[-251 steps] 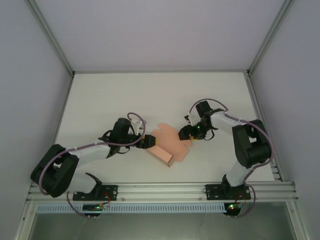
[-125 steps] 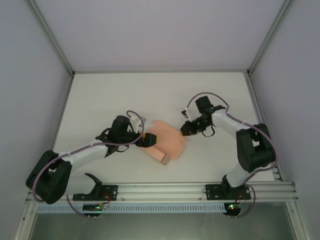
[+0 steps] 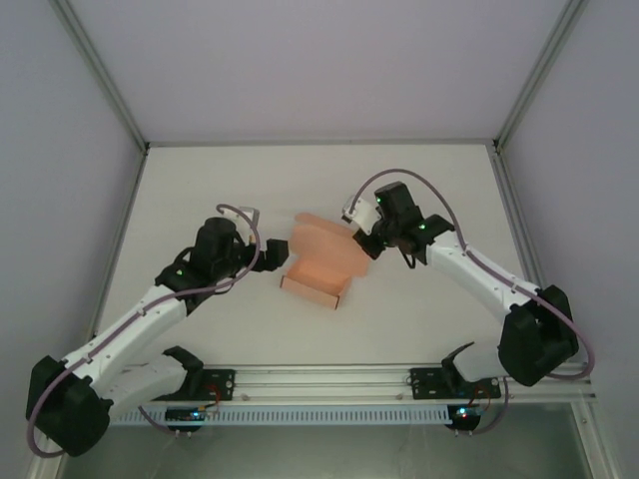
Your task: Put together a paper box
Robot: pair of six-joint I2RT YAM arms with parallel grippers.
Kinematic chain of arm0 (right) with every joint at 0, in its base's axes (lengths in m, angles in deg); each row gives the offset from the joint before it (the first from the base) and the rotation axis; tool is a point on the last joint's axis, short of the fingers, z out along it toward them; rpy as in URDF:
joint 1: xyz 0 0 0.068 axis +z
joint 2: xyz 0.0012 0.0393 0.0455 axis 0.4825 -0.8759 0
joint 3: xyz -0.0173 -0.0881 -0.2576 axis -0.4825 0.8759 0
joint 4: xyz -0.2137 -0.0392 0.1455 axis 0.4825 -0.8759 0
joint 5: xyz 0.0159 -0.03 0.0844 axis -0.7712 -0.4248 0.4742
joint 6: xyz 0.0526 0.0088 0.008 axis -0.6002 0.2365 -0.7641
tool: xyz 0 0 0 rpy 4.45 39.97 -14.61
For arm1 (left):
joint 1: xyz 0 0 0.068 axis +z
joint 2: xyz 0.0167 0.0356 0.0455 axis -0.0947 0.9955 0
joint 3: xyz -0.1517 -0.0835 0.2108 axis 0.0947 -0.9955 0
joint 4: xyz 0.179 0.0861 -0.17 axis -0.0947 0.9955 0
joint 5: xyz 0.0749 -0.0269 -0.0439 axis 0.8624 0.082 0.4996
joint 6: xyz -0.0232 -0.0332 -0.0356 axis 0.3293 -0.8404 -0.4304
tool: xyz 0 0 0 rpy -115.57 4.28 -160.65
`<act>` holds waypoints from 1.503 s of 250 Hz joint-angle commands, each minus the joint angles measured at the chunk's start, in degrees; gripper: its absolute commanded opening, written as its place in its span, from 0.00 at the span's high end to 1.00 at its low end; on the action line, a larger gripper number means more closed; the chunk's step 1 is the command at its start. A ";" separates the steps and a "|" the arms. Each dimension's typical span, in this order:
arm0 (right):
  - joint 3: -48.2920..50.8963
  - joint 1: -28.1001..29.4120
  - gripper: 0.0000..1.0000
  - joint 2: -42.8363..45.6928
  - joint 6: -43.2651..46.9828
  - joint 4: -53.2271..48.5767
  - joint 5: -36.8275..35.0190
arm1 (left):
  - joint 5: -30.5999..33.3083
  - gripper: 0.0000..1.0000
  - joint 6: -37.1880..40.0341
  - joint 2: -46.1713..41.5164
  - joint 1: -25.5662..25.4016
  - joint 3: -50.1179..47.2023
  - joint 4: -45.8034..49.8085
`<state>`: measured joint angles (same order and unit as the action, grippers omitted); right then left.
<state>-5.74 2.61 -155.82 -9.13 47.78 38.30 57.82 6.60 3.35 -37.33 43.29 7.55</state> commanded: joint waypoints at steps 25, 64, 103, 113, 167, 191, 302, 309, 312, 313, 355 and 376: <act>2.88 1.11 0.91 4.31 12.20 11.20 2.54 | 0.79 0.00 4.40 1.03 1.66 0.13 -0.82; 4.76 1.09 0.87 5.04 13.84 13.10 4.23 | -1.06 0.00 8.30 2.95 2.19 0.82 -4.18; 6.87 0.40 0.85 4.87 14.61 14.05 6.72 | -2.03 0.00 12.68 5.91 2.67 1.18 -7.43; 6.94 0.03 0.85 4.52 14.97 13.99 6.80 | -2.07 0.00 13.43 6.69 3.12 1.50 -8.23; 4.98 -2.63 0.47 3.00 14.28 10.60 5.41 | -9.77 0.00 19.28 12.93 6.82 6.70 -6.91; 3.33 -2.93 0.35 3.54 10.84 5.87 5.24 | -14.99 0.00 27.04 16.32 7.85 10.01 -4.35; -5.67 -3.91 0.34 -5.28 -4.22 -9.84 3.18 | -27.93 0.00 60.53 36.83 11.22 31.40 14.72; -6.19 -4.11 0.36 -6.11 -4.57 -10.05 2.69 | -28.02 0.00 61.66 38.07 11.32 32.52 15.08; -6.38 -4.14 0.37 -6.46 -4.62 -10.16 2.56 | -27.99 0.01 62.17 38.64 11.44 33.07 15.38; -6.51 -4.13 0.37 -6.59 -4.63 -10.22 2.47 | -28.01 0.01 62.34 38.83 11.43 33.20 15.42; -10.70 -5.50 0.48 -10.62 -4.89 -12.43 3.72 | -31.12 0.17 68.15 44.56 11.86 41.24 23.53; -12.45 -5.52 0.57 -12.19 -4.89 -12.78 4.65 | -31.71 0.28 69.50 45.78 11.86 42.01 23.47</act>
<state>-13.98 -2.65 -166.42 -12.95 37.64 41.62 30.41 69.63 47.94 -25.55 82.46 25.19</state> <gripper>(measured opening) 0.480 0.772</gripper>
